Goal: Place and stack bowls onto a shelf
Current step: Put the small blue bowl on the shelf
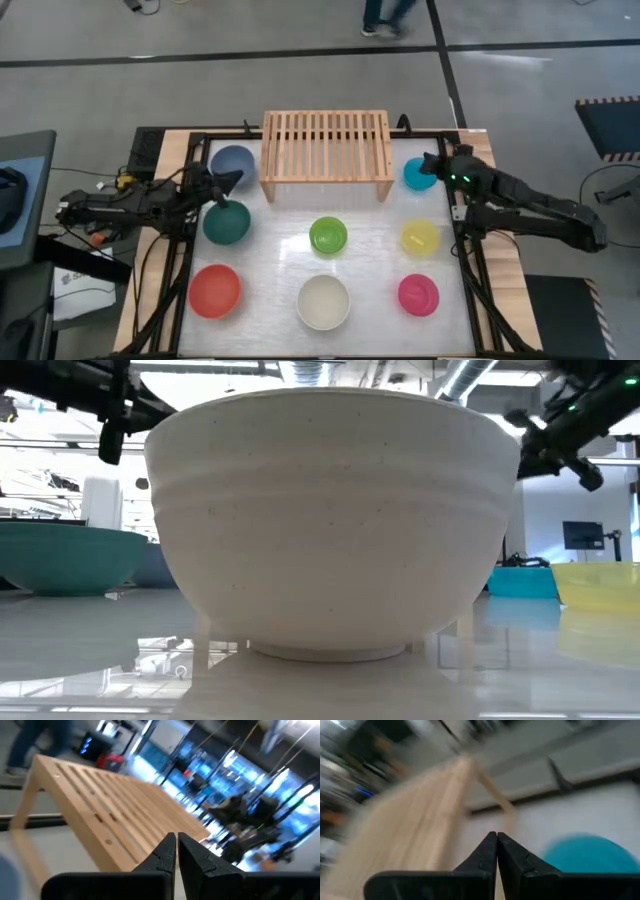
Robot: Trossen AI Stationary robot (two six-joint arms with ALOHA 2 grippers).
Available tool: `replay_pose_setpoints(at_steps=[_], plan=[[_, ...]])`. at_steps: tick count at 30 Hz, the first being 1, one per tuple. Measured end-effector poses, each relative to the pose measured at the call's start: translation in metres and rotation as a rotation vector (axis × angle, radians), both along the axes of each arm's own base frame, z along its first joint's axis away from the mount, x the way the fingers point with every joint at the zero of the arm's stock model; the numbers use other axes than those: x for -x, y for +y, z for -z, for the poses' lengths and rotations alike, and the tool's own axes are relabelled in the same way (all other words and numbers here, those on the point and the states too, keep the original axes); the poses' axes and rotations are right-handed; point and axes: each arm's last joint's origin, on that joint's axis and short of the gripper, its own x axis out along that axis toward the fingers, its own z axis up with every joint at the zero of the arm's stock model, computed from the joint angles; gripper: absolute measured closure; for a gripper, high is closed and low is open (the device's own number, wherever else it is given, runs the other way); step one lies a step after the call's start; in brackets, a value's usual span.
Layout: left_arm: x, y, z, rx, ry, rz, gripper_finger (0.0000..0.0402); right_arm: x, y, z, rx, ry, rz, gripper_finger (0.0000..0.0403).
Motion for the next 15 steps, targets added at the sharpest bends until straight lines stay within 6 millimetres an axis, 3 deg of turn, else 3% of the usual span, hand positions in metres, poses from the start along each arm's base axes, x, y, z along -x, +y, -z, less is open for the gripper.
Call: replay_pose_setpoints(at_steps=[8,15], plan=[[-0.015,0.014,-0.03,0.04,0.264,-0.115,0.0312,-0.016,-0.051,-0.003,-0.309,0.275,-0.036,0.0295],[-0.014,0.03,-0.048,0.086,0.353,-0.144,0.0256,-0.003,-0.079,0.021,-0.575,0.457,0.13,0.0203]])
